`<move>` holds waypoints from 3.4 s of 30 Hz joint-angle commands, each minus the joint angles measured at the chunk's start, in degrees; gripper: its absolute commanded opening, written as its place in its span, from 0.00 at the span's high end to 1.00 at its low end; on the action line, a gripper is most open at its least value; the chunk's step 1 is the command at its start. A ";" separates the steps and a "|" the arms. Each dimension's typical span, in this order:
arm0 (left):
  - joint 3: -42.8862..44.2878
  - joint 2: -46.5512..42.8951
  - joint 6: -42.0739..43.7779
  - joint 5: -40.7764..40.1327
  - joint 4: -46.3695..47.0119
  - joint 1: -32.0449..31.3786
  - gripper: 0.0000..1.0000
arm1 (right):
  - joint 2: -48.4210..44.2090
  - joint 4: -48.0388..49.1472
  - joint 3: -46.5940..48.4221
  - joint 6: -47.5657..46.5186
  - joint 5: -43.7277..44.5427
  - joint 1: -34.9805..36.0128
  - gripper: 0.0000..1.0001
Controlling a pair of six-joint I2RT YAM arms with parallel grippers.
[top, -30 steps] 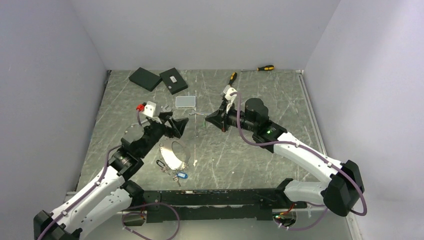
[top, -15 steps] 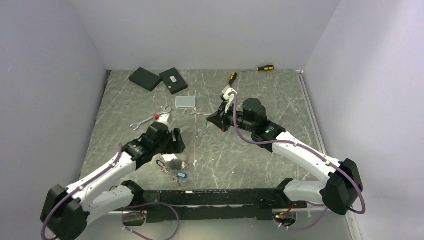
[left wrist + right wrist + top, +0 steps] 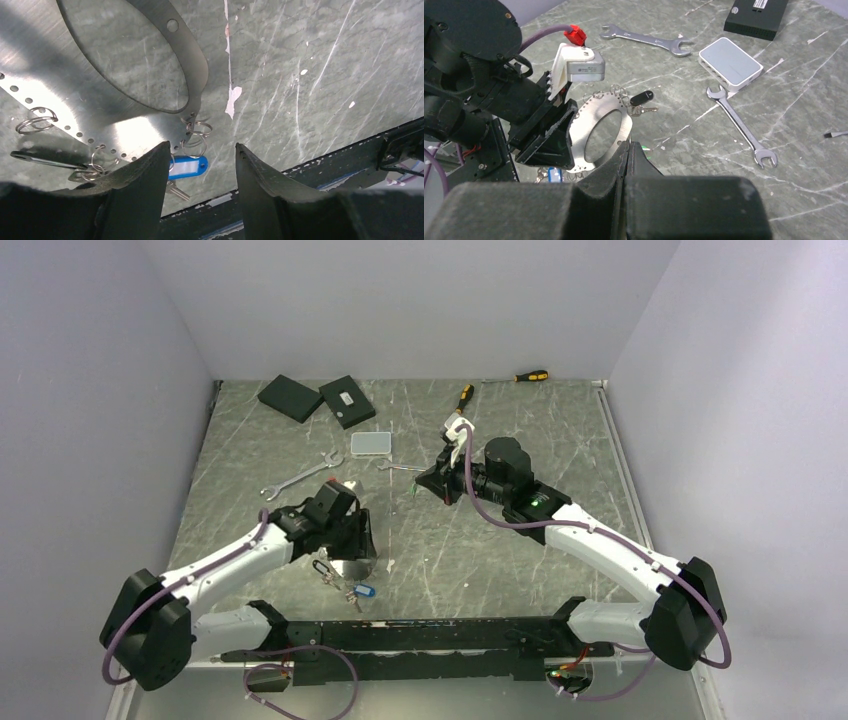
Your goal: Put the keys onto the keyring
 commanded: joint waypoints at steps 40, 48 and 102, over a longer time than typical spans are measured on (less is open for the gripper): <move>13.54 22.25 -21.12 -4.17 -9.43 -2.19 0.61 | -2.45 -0.34 0.26 -2.11 1.46 0.74 1.00; 11.72 10.75 -2.59 -6.33 -7.56 -3.06 0.37 | -2.34 -0.53 0.31 -2.49 2.00 1.11 1.00; 7.78 17.26 59.83 -10.35 -3.01 -22.17 0.69 | -4.03 -0.54 -0.53 -3.61 3.38 1.81 1.00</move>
